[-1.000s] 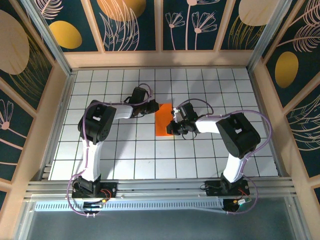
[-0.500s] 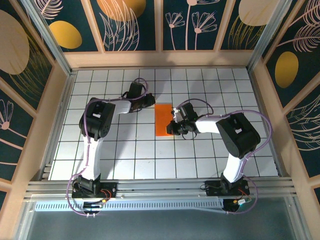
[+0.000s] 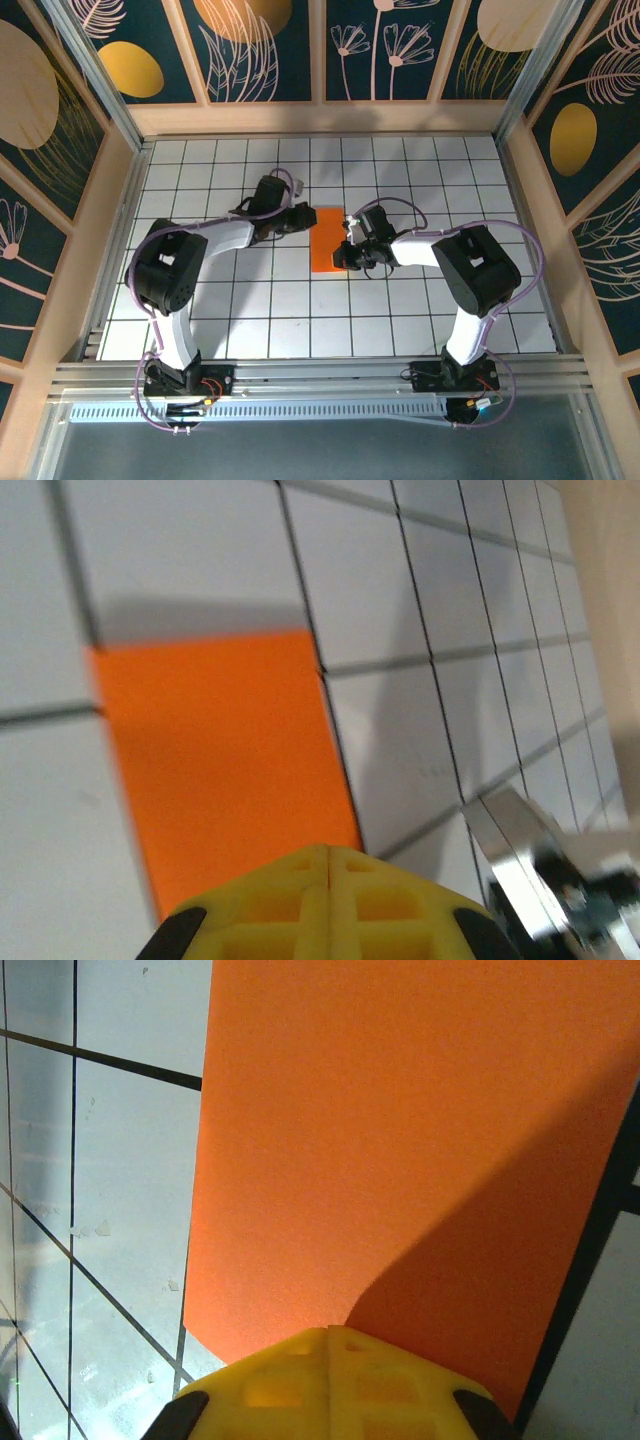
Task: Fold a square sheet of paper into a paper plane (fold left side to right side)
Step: Fold the triangle a second time at the center of the table.
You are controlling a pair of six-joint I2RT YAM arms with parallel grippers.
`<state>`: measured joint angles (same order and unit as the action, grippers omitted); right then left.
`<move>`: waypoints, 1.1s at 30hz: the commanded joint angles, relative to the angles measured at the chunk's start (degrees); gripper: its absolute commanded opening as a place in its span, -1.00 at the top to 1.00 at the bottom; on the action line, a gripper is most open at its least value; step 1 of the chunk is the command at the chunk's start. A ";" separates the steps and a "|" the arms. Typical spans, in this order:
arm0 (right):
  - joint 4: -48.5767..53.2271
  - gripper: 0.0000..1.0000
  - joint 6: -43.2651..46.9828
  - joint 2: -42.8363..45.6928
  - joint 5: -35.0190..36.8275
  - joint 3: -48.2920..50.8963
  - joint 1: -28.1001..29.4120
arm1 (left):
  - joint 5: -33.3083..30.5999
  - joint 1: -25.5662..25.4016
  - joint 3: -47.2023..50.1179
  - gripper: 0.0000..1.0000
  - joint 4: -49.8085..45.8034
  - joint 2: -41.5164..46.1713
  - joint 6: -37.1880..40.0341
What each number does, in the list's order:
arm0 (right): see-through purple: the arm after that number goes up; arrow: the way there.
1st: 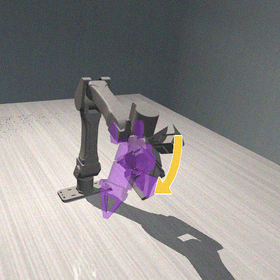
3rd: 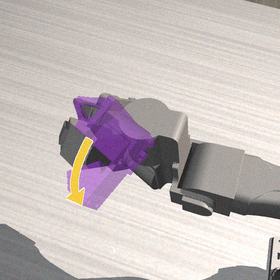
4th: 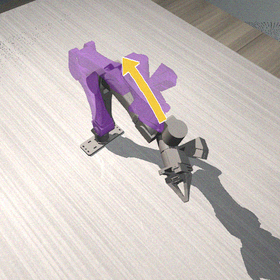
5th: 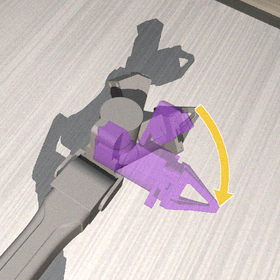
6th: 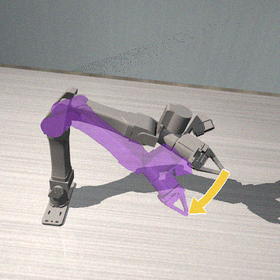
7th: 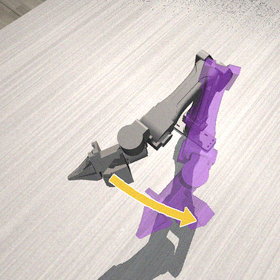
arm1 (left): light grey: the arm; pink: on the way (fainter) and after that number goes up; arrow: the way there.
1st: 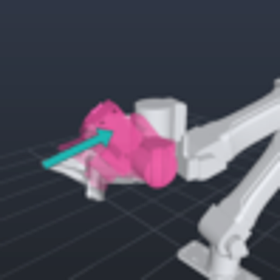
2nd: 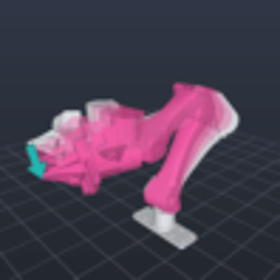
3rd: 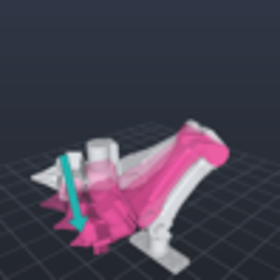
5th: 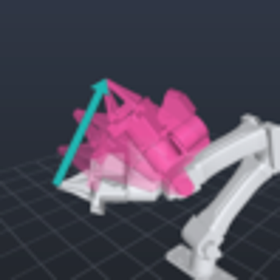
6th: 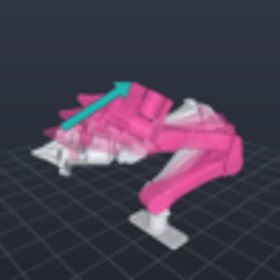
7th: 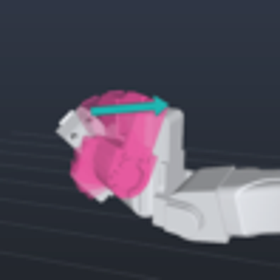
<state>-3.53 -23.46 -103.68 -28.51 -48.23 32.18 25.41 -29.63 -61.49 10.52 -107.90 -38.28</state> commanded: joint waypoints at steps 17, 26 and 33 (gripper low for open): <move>10.64 0.95 -0.34 -2.42 3.09 1.74 -0.46 | -5.27 -2.25 2.64 1.00 -2.25 -6.29 -1.62; 9.83 0.44 -0.68 3.62 -3.77 -3.02 -3.04 | -6.25 -3.09 5.41 1.00 -0.71 -5.93 -2.11; 11.79 0.15 0.25 5.86 -4.76 -1.24 -7.26 | -5.90 -3.29 5.43 1.00 0.14 -5.61 -2.36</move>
<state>5.02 -24.16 -99.26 -32.25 -50.48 25.54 20.71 -32.60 -57.84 13.52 -113.49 -39.81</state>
